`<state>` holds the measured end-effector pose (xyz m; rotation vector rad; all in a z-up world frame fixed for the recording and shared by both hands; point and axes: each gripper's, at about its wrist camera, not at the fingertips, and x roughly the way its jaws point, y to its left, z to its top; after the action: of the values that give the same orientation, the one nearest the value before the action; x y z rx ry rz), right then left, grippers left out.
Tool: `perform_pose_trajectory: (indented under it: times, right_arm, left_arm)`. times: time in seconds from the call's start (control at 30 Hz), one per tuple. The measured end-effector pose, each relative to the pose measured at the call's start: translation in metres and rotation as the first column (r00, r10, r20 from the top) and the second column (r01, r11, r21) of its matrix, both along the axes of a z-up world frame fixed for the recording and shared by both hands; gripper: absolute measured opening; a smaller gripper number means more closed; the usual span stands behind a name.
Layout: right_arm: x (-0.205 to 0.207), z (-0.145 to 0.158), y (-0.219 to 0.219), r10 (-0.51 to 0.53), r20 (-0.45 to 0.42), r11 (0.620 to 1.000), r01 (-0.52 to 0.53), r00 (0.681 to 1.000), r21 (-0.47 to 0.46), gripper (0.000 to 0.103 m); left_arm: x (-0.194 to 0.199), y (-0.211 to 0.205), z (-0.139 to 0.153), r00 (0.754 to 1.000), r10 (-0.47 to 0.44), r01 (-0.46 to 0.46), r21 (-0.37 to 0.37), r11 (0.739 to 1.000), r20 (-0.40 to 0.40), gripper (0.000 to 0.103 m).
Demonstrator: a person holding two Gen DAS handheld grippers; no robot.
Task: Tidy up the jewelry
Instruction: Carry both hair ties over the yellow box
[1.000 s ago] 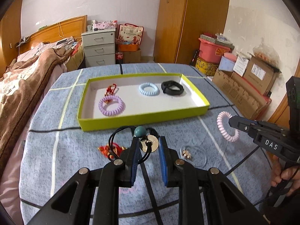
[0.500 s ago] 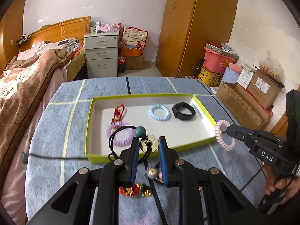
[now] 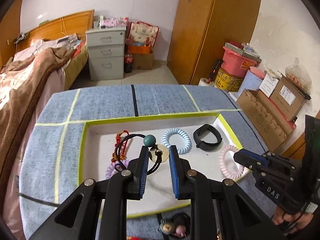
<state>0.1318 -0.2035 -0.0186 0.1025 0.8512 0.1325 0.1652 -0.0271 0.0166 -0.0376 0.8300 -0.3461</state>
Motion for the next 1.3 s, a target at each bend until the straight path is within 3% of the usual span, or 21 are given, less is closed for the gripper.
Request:
perform_pose_trajectory:
  times: [0.37, 0.8, 1.3]
  right_arm:
    - [0.011, -0.013, 0.002, 0.003, -0.038, 0.999, -0.005, 0.999, -0.048, 0.009]
    - [0.016, -0.021, 0.004, 0.010, -0.063, 0.998, -0.014, 0.998, -0.065, 0.009]
    - [0.018, -0.024, 0.008, 0.013, -0.069, 0.997, -0.017, 0.998, -0.069, 0.010]
  left_arm:
    - [0.024, -0.011, -0.028, 0.997, -0.004, 0.006, 0.022, 1.000, -0.080, 0.022]
    - [0.032, -0.020, -0.043, 0.994, -0.001, 0.008, 0.064, 0.998, -0.110, 0.022]
    - [0.035, -0.022, -0.047, 0.991, 0.000, 0.007, 0.057, 0.998, -0.131, 0.022]
